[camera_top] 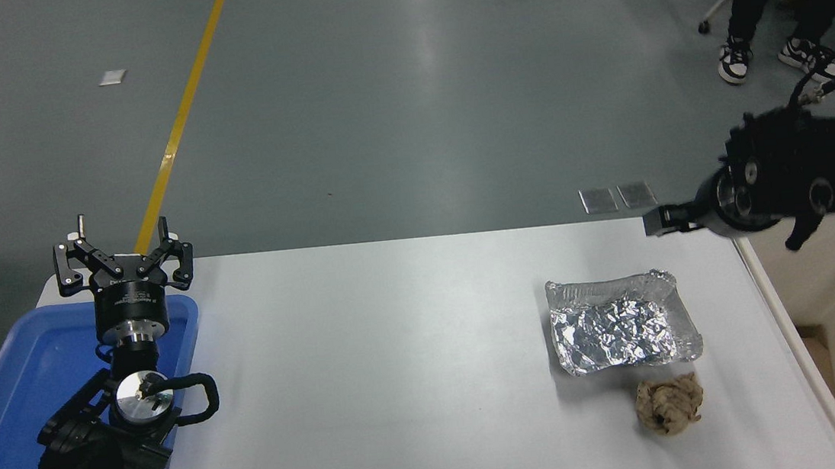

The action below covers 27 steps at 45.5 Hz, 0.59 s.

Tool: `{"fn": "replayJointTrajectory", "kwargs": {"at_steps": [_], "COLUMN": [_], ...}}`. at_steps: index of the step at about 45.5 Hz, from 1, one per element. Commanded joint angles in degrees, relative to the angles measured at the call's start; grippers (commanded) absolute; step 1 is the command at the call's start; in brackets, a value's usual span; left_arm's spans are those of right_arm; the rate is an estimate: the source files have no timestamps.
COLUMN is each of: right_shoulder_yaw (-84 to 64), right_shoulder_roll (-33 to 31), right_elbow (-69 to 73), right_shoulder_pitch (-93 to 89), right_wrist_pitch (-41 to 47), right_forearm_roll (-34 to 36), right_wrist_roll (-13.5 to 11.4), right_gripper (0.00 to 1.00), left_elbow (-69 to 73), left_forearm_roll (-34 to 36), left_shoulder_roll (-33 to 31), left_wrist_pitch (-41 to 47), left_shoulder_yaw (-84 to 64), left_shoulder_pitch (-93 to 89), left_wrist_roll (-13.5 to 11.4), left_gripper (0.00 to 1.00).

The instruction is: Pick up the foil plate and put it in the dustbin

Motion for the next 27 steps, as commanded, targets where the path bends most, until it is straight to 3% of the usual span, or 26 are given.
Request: {"fn": "replayJointTrajectory", "kwargs": {"at_steps": [1, 21, 27], "right_shoulder_yaw": [4.8, 10.6, 11.1], "right_shoulder_roll": [1.9, 3.8, 4.3], "right_elbow": [-8.2, -12.6, -14.3], "right_shoulder_pitch": [-12.4, -19.8, -21.3], "right_wrist_pitch": [-4.6, -6.1, -7.0], "right_forearm_roll": [-1.5, -1.5, -1.4], "right_wrist_roll": [0.1, 0.1, 0.0], "right_gripper": [1.0, 0.97, 0.68], "left_elbow": [0.0, 0.0, 0.0], "left_forearm_roll": [0.0, 0.0, 0.0], "left_shoulder_roll": [0.0, 0.0, 0.0], "left_wrist_pitch": [0.0, 0.0, 0.0], "left_shoulder_yaw": [0.0, 0.0, 0.0], "left_shoulder_pitch": [0.0, 0.0, 0.0], "left_wrist_roll": [0.0, 0.0, 0.0], "left_gripper": [0.99, 0.99, 0.99]}}
